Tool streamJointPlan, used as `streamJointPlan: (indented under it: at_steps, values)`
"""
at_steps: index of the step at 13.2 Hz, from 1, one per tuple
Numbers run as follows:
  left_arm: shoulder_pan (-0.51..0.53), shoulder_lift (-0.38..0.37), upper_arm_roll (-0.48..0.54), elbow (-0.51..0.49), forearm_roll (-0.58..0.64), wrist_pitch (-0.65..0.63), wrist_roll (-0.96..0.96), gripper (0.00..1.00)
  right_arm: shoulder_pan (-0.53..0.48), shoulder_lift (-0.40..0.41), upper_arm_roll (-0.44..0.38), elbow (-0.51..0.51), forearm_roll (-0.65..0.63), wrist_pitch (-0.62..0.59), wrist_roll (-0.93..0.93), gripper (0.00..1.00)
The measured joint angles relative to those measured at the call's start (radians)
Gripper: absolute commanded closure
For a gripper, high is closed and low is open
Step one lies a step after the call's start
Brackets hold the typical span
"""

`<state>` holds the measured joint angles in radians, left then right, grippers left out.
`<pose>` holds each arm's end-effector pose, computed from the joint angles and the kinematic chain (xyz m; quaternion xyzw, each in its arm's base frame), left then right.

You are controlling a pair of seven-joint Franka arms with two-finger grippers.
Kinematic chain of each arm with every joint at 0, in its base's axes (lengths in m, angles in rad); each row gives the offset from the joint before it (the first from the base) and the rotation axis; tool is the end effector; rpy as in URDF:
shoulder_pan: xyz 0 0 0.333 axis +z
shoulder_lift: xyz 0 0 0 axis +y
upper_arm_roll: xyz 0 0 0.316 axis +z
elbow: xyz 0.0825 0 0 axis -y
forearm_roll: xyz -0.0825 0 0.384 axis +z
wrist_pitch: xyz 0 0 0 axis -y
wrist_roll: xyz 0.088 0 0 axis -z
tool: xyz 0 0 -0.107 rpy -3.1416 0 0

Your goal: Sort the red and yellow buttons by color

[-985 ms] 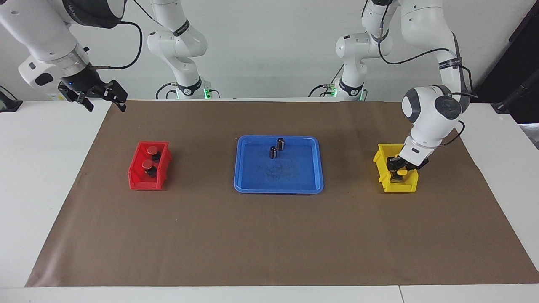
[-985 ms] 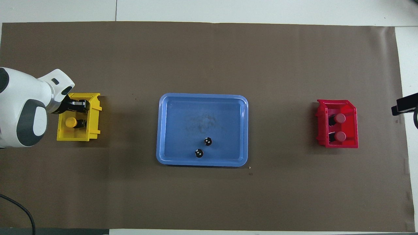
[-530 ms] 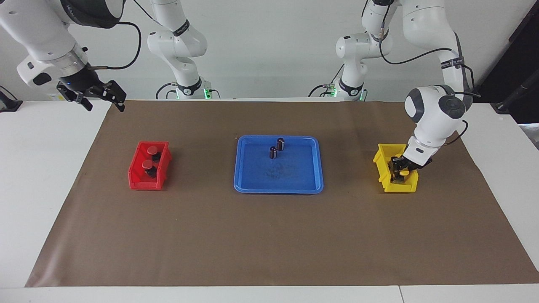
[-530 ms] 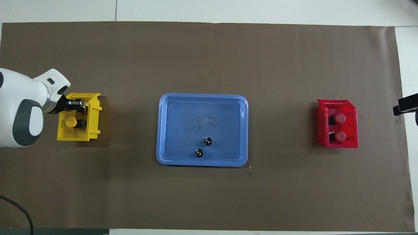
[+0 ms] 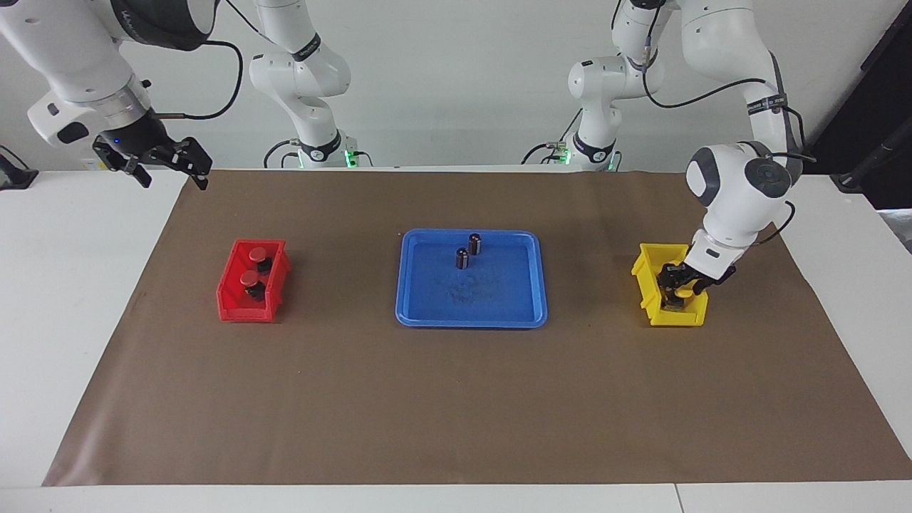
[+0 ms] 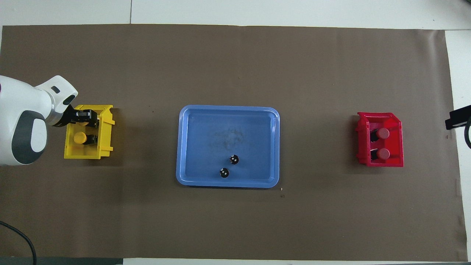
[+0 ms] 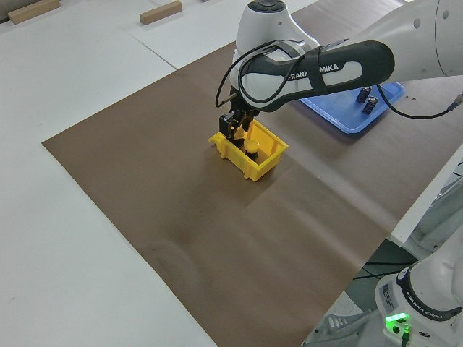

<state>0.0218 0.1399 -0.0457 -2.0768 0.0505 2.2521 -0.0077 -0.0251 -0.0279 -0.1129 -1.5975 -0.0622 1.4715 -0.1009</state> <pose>0.5737 -0.0119 0.3654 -0.9994 0.0234 -0.0181 0.0164 0.5285 -0.0815 0.6191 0.9982 -0.0200 -0.0523 0.0234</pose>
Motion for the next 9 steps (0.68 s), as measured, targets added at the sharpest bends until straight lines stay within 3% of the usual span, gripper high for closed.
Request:
streamJointPlan:
  at_steps: [1, 2, 9]
  values:
    - [0.000, -0.001, 0.000, 0.018, -0.002, -0.024, 0.000, 0.23, 0.002, 0.000, 0.000, 0.000, 0.000, 0.000, 0.000, 0.00]
    - [0.000, -0.003, 0.000, 0.043, -0.003, -0.063, 0.000, 0.00, 0.003, 0.000, 0.000, 0.000, 0.000, 0.000, 0.000, 0.00]
    - [-0.002, -0.083, -0.019, 0.411, -0.039, -0.492, 0.019, 0.00, 0.003, 0.000, 0.000, 0.000, 0.000, 0.000, 0.000, 0.00]
